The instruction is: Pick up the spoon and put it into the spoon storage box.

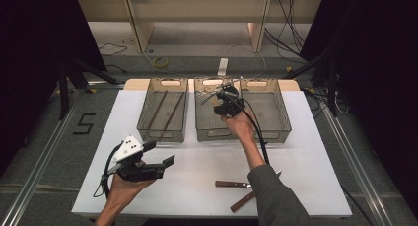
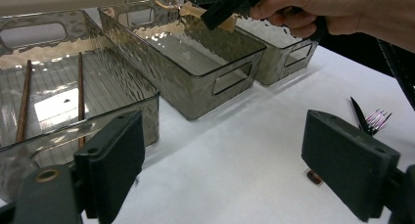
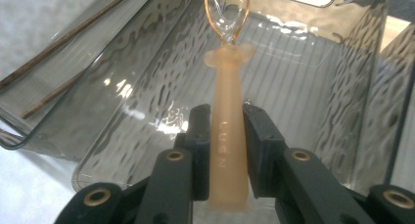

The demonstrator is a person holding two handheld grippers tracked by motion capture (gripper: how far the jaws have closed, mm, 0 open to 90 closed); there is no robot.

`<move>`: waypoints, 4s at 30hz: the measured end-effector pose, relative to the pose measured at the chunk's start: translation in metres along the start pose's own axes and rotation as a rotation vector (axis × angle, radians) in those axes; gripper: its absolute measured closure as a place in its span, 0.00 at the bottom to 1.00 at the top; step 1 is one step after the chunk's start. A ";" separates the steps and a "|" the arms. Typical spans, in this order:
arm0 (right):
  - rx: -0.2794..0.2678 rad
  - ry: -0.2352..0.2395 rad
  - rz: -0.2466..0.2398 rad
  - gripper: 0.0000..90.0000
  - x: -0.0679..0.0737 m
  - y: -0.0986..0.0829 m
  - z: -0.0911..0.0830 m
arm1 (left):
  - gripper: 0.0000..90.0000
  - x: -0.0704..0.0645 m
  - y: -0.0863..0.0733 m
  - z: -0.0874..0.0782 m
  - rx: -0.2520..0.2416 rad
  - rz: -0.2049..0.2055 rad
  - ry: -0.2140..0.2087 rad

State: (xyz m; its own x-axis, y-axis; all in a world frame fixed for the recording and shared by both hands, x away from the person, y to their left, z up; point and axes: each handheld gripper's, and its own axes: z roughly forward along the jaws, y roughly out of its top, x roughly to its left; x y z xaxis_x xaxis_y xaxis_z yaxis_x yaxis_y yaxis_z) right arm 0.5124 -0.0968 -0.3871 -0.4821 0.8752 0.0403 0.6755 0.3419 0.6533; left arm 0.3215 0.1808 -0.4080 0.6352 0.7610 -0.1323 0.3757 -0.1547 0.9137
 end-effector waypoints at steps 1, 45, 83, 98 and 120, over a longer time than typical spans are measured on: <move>0.006 0.001 -0.001 0.83 0.002 -0.001 0.002 | 0.18 0.000 0.000 0.000 0.004 0.002 -0.001; -0.033 0.300 -0.234 0.35 0.018 -0.087 -0.091 | 0.17 -0.001 -0.001 0.002 0.010 0.005 0.008; 0.106 0.353 -0.364 0.27 -0.003 -0.157 -0.119 | 0.17 -0.001 -0.001 0.004 0.018 0.004 0.011; 0.180 0.356 -0.425 0.25 -0.002 -0.174 -0.117 | 0.17 -0.001 -0.001 0.005 0.024 0.011 0.010; 0.265 0.322 -0.480 0.26 0.001 -0.193 -0.109 | 0.17 -0.002 -0.001 0.005 0.026 0.007 0.010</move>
State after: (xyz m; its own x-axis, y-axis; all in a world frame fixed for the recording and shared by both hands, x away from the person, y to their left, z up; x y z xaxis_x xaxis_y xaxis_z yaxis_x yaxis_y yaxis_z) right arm 0.3207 -0.1996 -0.4309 -0.8813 0.4707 0.0420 0.4379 0.7799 0.4472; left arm 0.3236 0.1761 -0.4110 0.6315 0.7658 -0.1217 0.3882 -0.1764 0.9045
